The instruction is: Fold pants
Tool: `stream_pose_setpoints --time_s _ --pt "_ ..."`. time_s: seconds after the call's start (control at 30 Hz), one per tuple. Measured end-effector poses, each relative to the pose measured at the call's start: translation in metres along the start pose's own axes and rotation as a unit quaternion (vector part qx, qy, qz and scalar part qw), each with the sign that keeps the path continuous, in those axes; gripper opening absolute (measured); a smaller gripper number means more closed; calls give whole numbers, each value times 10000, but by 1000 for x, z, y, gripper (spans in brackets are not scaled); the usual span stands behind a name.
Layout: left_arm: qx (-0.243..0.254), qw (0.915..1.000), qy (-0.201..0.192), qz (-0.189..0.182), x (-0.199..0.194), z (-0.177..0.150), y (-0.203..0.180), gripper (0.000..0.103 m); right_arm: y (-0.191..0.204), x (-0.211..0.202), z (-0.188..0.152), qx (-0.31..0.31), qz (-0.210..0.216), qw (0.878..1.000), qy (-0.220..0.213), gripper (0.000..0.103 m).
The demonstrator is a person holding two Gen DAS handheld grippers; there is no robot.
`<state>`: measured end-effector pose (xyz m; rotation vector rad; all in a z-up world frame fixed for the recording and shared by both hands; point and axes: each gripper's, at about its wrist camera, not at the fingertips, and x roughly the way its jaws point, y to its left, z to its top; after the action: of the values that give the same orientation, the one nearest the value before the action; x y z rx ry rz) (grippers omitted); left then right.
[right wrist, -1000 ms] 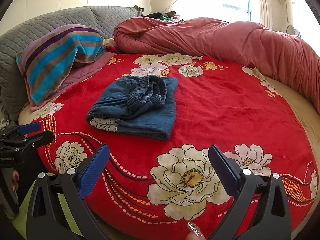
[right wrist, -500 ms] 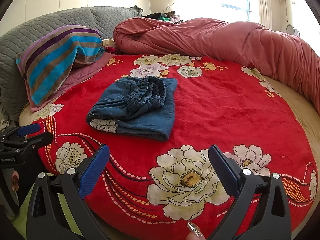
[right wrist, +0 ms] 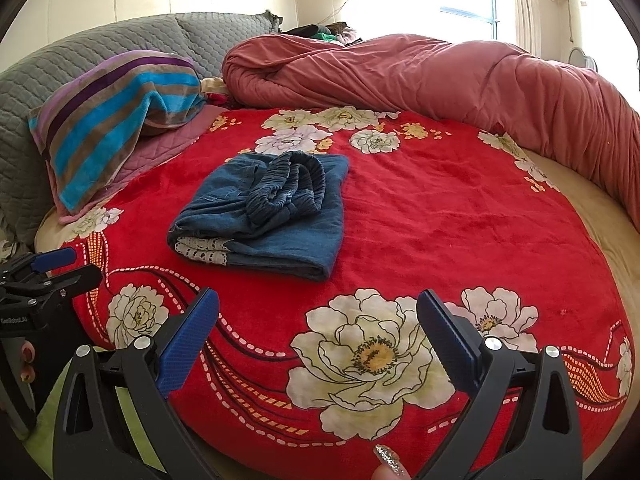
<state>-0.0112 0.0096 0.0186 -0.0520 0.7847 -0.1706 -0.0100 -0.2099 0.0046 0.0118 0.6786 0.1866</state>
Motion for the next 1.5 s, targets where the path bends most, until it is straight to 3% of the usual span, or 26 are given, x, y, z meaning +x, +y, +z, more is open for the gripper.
stream_pose_setpoints --time_s 1.5 --pt "67 9997 45 219 0 -2 -3 93 -7 -3 -1 11 -28 10000 -1 98"
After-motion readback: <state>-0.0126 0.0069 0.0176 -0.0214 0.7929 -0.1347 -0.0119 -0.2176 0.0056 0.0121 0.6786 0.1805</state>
